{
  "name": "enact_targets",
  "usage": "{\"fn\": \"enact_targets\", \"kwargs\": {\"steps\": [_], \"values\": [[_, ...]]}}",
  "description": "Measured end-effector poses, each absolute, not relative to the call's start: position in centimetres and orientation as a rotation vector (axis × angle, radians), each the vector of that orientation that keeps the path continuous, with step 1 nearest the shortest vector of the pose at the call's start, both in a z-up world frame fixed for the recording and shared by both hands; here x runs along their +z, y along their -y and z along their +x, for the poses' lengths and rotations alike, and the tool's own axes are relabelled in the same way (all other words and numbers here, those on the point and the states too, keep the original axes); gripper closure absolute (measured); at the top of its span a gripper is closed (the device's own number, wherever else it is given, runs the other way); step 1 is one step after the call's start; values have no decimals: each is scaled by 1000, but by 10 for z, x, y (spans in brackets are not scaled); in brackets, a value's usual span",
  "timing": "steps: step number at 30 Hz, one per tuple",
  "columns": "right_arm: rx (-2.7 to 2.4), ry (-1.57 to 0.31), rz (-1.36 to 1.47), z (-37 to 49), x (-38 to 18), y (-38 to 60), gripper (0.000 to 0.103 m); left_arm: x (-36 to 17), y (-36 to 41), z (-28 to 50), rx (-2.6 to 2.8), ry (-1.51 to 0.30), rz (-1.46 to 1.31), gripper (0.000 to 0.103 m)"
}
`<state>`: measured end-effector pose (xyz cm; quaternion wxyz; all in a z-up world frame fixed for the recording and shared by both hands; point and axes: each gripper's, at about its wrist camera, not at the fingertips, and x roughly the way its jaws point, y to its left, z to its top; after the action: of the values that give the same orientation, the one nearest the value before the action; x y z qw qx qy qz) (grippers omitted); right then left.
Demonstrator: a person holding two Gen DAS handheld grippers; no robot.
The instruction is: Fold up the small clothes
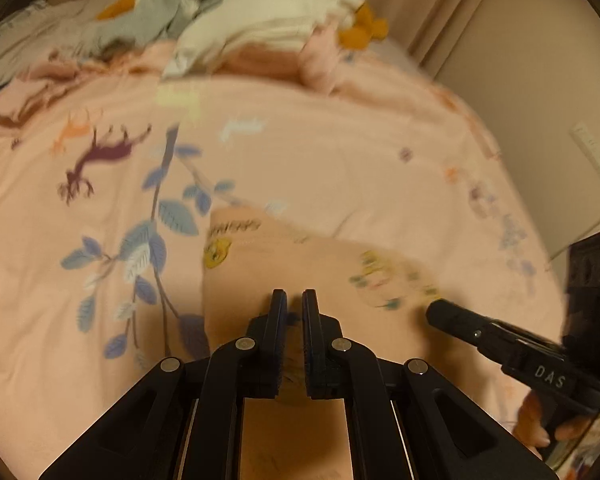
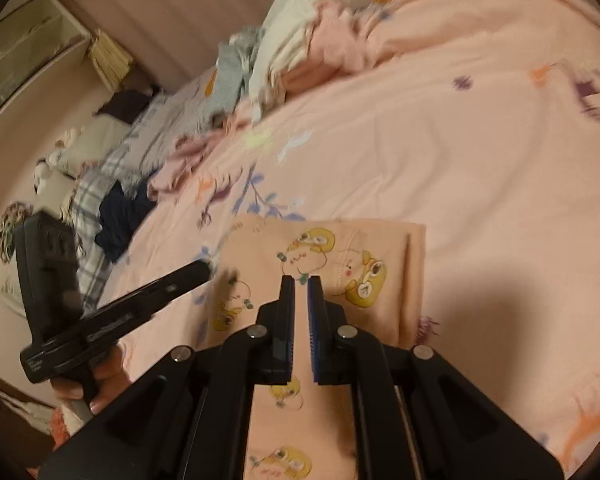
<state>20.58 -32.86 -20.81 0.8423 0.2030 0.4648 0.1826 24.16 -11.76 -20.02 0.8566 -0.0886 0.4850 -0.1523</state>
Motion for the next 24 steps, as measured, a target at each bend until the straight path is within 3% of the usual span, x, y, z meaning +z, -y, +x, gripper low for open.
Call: {"fn": "enact_targets", "kwargs": {"steps": [2,8,9,10,17,21,24], "values": [[325,-1030,385,214,-224,326,103,-214,117,244,-305,-1024,-179,101],[315,-1010,538,208,-232,360,103,-208,117,237,-269,-995,-115,101],[285,-998,533,203,-227,364,101,-203,113,237,-269,-1005,-134,101],[277,-982,523,195,-218,369,93,-197,107,233,-272,-1007,-155,101],[474,-934,430,145,-177,355,93,-177,67,169,-300,-956,-251,101],[499,-1037,353,130,-196,335,94,-199,60,150,-352,-1039,-324,101],[408,-1121,368,132,-224,339,103,-212,69,148,-327,-1068,-274,101]]}}
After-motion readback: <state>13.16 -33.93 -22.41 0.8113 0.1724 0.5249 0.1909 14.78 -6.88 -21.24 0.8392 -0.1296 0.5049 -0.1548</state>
